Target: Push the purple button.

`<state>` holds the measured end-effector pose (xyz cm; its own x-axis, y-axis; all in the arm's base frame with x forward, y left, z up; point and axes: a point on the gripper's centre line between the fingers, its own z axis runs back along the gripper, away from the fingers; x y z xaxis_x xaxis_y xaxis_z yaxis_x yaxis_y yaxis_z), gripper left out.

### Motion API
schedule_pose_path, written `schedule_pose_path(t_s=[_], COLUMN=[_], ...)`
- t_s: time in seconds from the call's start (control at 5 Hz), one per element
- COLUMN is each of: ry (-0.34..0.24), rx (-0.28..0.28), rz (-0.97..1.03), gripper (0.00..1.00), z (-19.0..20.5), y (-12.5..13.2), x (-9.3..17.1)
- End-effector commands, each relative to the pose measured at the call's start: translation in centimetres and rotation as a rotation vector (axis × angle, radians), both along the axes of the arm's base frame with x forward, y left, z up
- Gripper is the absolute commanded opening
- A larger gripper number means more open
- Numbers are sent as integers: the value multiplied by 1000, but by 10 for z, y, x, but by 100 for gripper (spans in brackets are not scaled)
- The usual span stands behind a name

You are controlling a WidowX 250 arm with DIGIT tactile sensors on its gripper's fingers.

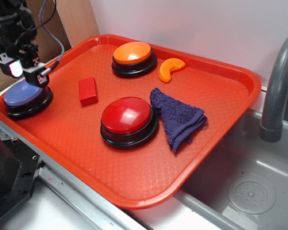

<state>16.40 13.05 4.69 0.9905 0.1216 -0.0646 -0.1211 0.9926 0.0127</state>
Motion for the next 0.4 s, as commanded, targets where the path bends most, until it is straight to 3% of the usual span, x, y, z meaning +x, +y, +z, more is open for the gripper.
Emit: schedule_pose_path(t_s=[0.0, 0.2], ry=[-60, -57], rx=[17, 35], rz=[-59, -75], gripper=[100, 100], z=[-11, -9], y=[15, 11], x=[-8, -5])
